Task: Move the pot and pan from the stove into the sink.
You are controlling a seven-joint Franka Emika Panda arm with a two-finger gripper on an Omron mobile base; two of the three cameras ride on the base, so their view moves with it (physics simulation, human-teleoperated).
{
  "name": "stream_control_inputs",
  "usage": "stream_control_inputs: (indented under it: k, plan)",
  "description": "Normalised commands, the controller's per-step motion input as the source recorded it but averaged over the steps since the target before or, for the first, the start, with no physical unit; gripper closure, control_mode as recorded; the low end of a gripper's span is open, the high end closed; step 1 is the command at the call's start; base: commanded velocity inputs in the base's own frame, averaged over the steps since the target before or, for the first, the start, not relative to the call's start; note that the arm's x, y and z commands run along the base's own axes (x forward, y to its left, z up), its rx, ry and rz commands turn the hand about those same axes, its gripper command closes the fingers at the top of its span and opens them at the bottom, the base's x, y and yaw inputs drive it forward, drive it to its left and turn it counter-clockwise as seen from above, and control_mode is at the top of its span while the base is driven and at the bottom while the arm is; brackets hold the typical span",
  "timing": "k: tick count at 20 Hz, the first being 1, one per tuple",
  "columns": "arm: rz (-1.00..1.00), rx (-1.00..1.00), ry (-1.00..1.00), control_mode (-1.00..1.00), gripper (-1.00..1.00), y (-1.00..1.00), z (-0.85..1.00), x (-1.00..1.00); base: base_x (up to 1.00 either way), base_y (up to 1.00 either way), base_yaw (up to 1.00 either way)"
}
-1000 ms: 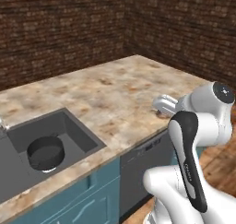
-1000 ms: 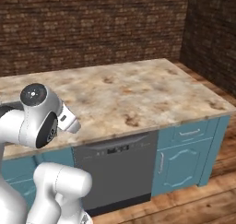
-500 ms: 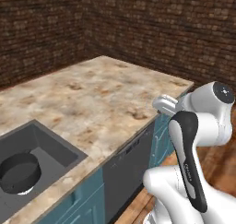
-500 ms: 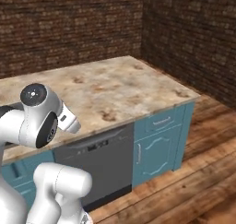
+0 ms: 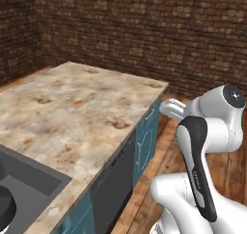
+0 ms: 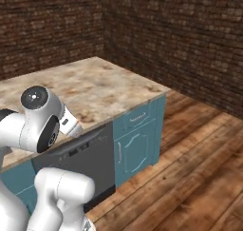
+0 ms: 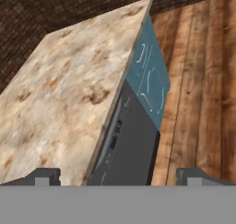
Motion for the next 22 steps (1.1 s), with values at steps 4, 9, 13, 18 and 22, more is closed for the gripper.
stream_control_inputs:
  k: [4,9,13,18,22]
  plan:
    - [0.00,0.00,0.00,1.00,-1.00,0.00,0.00,0.00,0.00,-0.14,-0.37]
    - [0.00,0.00,0.00,1.00,-1.00,0.00,0.00,0.00,0.00,-0.14,-0.34]
    - [0.00,0.00,0.00,1.00,-1.00,0.00,0.00,0.00,-0.01,-0.16,-0.31]
    - [0.00,0.00,0.00,1.00,-1.00,0.00,0.00,0.00,-0.04,-0.20,-0.30]
    - [0.00,0.00,0.00,1.00,-1.00,0.00,0.00,0.00,-0.11,-0.22,-0.28]
